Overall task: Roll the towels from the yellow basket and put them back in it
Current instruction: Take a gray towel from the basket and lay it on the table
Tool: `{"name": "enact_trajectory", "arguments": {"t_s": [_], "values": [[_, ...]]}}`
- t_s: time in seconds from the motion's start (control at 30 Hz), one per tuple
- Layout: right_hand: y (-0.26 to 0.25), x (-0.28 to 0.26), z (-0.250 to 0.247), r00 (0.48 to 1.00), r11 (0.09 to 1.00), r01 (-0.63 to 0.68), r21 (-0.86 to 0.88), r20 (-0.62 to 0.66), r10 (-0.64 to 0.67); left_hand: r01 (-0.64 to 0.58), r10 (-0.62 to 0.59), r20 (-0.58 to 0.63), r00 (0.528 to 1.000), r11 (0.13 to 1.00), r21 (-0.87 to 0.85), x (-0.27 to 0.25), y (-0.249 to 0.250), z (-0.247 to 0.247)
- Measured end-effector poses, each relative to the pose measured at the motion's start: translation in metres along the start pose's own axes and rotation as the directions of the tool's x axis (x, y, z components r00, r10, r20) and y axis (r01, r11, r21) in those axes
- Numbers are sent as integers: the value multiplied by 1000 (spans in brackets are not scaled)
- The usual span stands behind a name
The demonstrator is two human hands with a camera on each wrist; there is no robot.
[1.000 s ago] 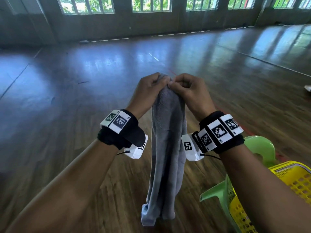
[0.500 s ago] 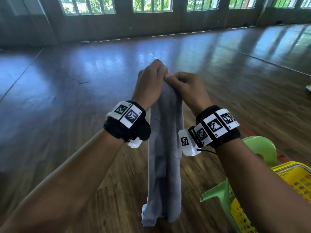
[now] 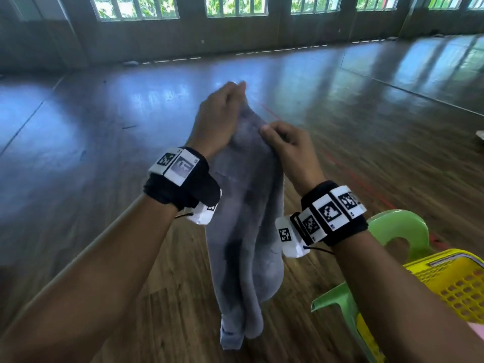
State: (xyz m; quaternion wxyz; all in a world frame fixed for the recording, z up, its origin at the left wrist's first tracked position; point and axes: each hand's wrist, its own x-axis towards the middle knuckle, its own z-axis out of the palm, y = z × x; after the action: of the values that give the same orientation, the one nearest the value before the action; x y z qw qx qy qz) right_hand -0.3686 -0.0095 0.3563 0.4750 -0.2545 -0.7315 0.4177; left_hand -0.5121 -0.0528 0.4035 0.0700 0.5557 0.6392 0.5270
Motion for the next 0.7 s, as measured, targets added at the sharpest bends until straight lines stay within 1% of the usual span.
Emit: {"name": "enact_trajectory", "arguments": {"t_s": [0.03, 0.07, 0.1, 0.13, 0.17, 0.23, 0.27, 0.37, 0.4, 0.47, 0.5, 0.57, 0.63, 0.67, 0.7], "values": [[-5, 4, -2, 999, 999, 37, 27, -37, -36, 37, -35, 142, 989, 999, -7, -7, -2, 4], [-9, 9, -5, 996, 996, 68, 57, -67, -65, 43, -32, 254, 967, 998, -40, -14, -3, 8], [-10, 11, -6, 994, 994, 77, 80, -79, -70, 26, 6, 299, 954, 994, -102, -20, -3, 9], [-9, 10, -5, 995, 994, 64, 93, -77, -57, 9, 39, 277, 960, 985, -169, -22, -4, 6], [-5, 6, -4, 998, 996, 37, 80, -58, -32, -11, 59, 217, 974, 977, -214, -21, -3, 2], [8, -6, -1, 1000, 999, -23, 22, 10, 23, -22, 49, 104, 993, 968, -250, -14, -6, -7], [12, -11, -1, 999, 999, -31, 15, 22, 30, -9, 33, 84, 996, 963, -268, -13, -10, -9], [11, -5, -4, 999, 999, 11, 38, -39, -10, 66, -21, 151, 988, 950, -304, -25, -18, 2], [9, 0, -5, 998, 998, 32, 50, -57, -29, 73, -22, 174, 985, 954, -289, -31, -20, 8], [9, 4, -4, 997, 997, 61, 56, -56, -58, 75, -11, 230, 973, 960, -271, -38, -20, 14], [13, 1, -2, 998, 998, 48, 48, -50, -46, 54, 15, 246, 969, 962, -269, -39, -18, 14], [24, -13, 0, 1000, 1000, -11, 18, -29, 12, 17, 46, 217, 975, 960, -280, -33, -18, 8], [36, -28, -1, 998, 997, -68, -18, -1, 68, 32, 4, 105, 994, 941, -338, -27, -21, 0], [37, -33, -3, 997, 997, -76, -17, 2, 76, 53, -33, 61, 998, 927, -372, -27, -25, -1], [35, -34, -4, 998, 998, -68, -15, -7, 68, 74, -59, 48, 997, 914, -399, -30, -27, 1]]}}
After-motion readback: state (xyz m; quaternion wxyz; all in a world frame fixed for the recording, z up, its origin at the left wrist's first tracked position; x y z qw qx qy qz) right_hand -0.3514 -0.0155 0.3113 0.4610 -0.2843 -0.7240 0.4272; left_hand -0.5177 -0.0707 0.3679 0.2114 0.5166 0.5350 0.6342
